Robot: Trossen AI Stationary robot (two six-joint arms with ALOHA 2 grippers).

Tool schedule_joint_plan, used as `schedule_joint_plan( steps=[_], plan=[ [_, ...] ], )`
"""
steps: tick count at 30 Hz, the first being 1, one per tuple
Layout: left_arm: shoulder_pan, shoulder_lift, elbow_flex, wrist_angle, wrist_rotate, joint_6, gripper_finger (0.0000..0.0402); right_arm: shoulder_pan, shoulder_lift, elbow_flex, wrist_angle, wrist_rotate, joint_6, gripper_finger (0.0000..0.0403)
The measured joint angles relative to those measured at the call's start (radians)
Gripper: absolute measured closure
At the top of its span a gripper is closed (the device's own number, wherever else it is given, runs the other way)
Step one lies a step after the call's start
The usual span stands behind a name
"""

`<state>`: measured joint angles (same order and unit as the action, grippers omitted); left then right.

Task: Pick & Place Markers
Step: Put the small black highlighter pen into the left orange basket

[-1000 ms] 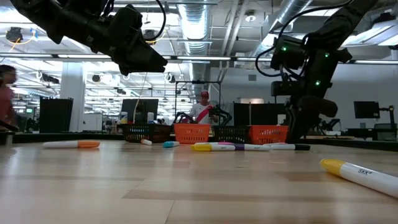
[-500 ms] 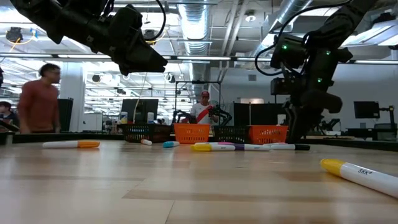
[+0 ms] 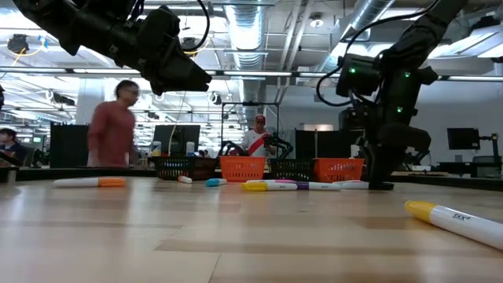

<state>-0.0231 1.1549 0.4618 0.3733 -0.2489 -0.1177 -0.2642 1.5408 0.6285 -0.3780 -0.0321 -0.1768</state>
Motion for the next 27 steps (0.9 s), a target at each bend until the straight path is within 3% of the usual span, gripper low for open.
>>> schedule_joint_plan(
  steps=[10,17,27],
  plan=[
    [0.000,0.000,0.000,0.000,0.000,0.000,0.0234,0.003,-0.058,-0.014,0.027,-0.032,-0.015,0.0339],
    [0.000,0.000,0.000,0.000,0.000,0.000,0.0234,0.009,-0.091,-0.016,0.014,-0.077,-0.018,0.0379],
    [0.000,0.000,0.000,0.000,0.000,0.000,0.0234,0.009,-0.144,0.010,0.019,-0.078,-0.018,0.0361]
  ],
)
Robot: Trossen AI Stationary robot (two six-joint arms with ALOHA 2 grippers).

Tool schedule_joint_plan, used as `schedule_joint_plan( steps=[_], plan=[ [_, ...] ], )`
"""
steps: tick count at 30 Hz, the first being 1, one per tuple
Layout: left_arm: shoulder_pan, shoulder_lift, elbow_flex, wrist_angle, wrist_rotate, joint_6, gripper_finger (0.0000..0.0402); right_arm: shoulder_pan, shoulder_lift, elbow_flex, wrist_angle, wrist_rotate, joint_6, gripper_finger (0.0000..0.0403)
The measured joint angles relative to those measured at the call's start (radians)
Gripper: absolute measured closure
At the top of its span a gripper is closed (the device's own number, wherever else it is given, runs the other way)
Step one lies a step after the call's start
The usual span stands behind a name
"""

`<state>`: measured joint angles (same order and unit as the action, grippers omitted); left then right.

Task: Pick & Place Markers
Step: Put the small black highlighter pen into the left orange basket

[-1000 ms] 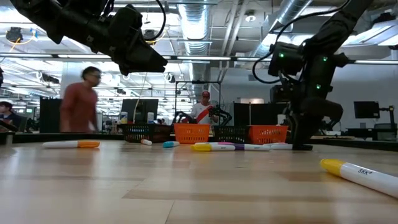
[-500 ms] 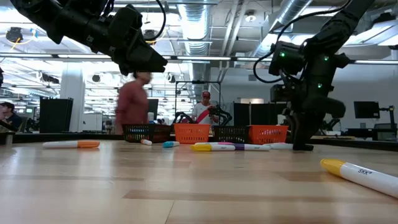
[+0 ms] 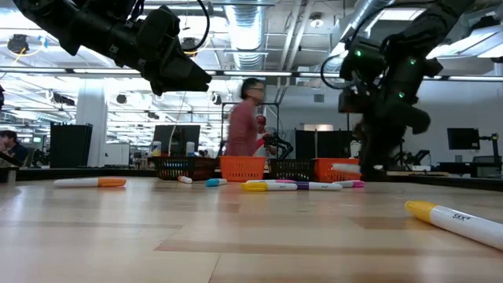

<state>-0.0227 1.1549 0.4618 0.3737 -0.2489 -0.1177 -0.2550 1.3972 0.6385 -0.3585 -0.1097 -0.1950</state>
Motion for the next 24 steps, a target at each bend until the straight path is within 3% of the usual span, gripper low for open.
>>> schedule_joint_plan(
  steps=[5,16,21,24],
  plan=[
    [0.000,0.000,0.000,0.000,0.000,0.000,0.0234,-0.001,-0.010,0.083,0.020,0.004,-0.031,0.0378],
    [0.000,0.000,0.000,0.001,-0.001,0.004,0.0234,-0.047,0.034,0.274,0.300,0.003,-0.007,0.0366],
    [0.000,0.000,0.000,0.001,-0.001,0.005,0.0234,-0.064,0.091,0.348,0.293,-0.004,0.009,0.0377],
    [0.000,0.000,0.000,0.001,-0.001,0.008,0.0234,-0.059,0.124,0.374,0.295,-0.069,0.011,0.0370]
  ],
)
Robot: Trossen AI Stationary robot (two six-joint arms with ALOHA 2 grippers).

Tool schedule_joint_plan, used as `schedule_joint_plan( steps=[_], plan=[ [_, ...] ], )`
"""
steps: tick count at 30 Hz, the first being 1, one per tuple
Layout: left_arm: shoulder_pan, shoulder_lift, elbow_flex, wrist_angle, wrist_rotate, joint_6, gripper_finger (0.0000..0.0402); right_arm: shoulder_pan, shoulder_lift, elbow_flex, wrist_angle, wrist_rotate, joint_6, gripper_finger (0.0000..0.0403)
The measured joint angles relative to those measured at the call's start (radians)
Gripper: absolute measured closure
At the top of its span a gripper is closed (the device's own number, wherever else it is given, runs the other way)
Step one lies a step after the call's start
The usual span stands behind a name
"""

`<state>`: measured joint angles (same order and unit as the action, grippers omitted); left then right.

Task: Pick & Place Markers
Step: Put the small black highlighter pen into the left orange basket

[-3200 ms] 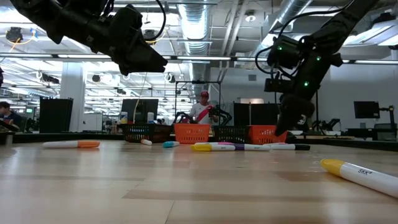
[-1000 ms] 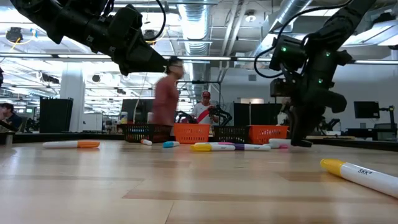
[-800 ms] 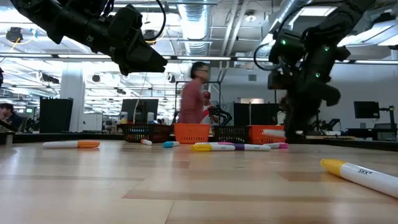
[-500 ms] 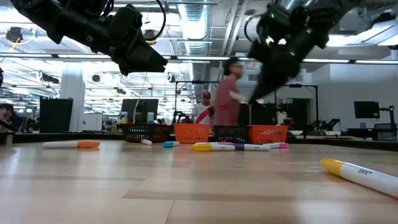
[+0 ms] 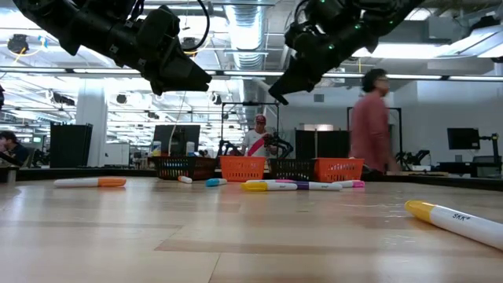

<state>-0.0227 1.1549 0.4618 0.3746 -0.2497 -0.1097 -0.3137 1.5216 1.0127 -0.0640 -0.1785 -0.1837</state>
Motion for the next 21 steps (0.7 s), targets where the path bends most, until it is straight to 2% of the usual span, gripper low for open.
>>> schedule_joint_plan(
  steps=[3,9,13,21],
  plan=[
    [0.002,0.000,0.000,0.000,-0.008,0.000,0.0234,0.025,0.031,0.010,0.012,-0.058,0.000,0.0366],
    [-0.027,0.000,0.000,0.060,0.019,0.045,0.0234,0.092,0.046,0.013,0.079,-0.060,0.000,0.0373],
    [-0.067,0.018,0.000,0.123,-0.025,0.096,0.0234,0.130,0.038,0.013,0.116,-0.061,0.000,0.0365],
    [-0.076,0.181,0.000,0.358,-0.037,0.280,0.0234,0.179,0.038,0.013,0.152,-0.061,-0.002,0.0372]
  ],
)
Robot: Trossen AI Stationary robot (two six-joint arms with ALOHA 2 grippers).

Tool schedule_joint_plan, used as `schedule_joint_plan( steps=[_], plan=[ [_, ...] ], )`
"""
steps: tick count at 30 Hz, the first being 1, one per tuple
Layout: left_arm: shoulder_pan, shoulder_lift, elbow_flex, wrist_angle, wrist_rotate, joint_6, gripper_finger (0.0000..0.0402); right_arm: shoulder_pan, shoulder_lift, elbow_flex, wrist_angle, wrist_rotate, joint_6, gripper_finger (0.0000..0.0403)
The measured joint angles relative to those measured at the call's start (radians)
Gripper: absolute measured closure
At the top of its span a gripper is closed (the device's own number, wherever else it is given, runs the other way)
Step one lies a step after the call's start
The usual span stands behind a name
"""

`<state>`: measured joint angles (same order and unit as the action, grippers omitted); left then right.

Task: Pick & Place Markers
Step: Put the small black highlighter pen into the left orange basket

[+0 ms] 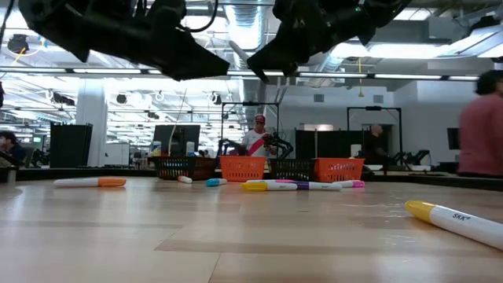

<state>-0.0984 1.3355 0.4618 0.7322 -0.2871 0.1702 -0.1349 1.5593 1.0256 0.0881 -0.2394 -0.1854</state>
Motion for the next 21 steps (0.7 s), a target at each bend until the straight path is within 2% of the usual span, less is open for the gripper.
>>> schedule_joint_plan(
  steps=[5,8,21],
  plan=[
    [0.000,0.099,0.000,0.191,0.003,0.084,0.0234,0.019,0.000,0.000,0.002,0.000,-0.006,0.0365],
    [0.000,0.114,0.000,0.262,0.002,0.091,0.0234,0.030,0.000,0.000,0.002,0.001,-0.009,0.0368],
    [-0.003,0.114,0.000,0.370,0.006,0.026,0.0234,0.050,0.000,0.000,0.025,0.002,-0.033,0.0369]
  ],
)
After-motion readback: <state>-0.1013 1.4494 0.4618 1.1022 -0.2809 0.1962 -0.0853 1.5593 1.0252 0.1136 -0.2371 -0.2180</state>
